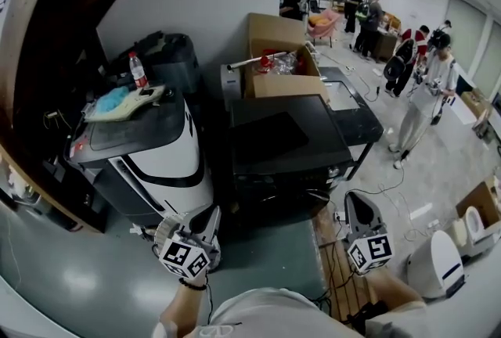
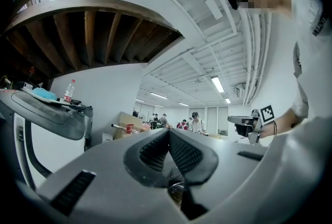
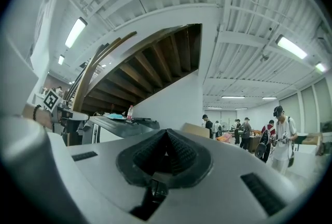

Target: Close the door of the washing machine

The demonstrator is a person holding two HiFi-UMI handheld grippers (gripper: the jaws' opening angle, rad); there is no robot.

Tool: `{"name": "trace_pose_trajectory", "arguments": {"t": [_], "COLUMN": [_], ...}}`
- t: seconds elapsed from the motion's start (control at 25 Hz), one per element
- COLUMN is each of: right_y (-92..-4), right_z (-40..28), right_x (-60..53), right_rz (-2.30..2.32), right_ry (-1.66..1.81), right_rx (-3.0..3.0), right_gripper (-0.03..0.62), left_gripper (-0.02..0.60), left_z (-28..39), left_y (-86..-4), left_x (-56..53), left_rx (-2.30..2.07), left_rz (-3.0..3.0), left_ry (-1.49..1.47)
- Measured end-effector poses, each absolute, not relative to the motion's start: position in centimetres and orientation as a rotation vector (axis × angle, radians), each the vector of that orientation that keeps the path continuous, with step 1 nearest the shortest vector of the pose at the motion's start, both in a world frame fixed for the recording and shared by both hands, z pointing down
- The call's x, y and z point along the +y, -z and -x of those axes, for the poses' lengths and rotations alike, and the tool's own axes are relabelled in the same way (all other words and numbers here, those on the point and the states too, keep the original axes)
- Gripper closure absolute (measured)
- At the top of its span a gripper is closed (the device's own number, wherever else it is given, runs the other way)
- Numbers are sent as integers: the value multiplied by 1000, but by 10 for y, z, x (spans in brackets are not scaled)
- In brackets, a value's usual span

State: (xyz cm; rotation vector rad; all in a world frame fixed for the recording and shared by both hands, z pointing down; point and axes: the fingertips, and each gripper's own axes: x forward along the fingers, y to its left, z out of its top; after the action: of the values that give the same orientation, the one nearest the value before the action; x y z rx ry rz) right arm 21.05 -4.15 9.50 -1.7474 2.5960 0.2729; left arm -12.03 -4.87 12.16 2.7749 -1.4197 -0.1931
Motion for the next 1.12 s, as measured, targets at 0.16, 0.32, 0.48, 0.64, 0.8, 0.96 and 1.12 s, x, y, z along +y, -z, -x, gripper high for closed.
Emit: {"name": "trace_pose_trajectory", "arguments": {"t": [0.16,0.32,0.48,0.64,0.8,0.96,1.12], "right_y": [-95,-100,-103,-101,-102,-103,-104], "right_z": [-213,-215,-212,-209,-208,-206,-209], "right_x": [-40,-40,-40,-39,-41,-44,-46], "right_rz": [1753,1765,1760,1744,1748,1746,1755], "right_ry": [-255,-227,-213,-226,-210,-215,-203], "right_rx": [2595,2588,2591,2605,2603,2607,2609], "right_gripper": [583,584,585,585,585,585,585], "left_gripper": [578,578,578,578,578,578,578], "left_z": [112,108,108,106,109,110,106], "left_y": [-125,-130,-133,-133,-135,-139,-139], "left_x": [-48,-48,-46,-43,-42,-43,-45], "left_rx": [-1389,-1373,-1369,-1371,-1380,-1377,-1371], "left_rz": [-2774,-2769,-2766,-2763,-2755,-2749,-2747], "left_ry": [177,169,169,171,175,172,178]}}
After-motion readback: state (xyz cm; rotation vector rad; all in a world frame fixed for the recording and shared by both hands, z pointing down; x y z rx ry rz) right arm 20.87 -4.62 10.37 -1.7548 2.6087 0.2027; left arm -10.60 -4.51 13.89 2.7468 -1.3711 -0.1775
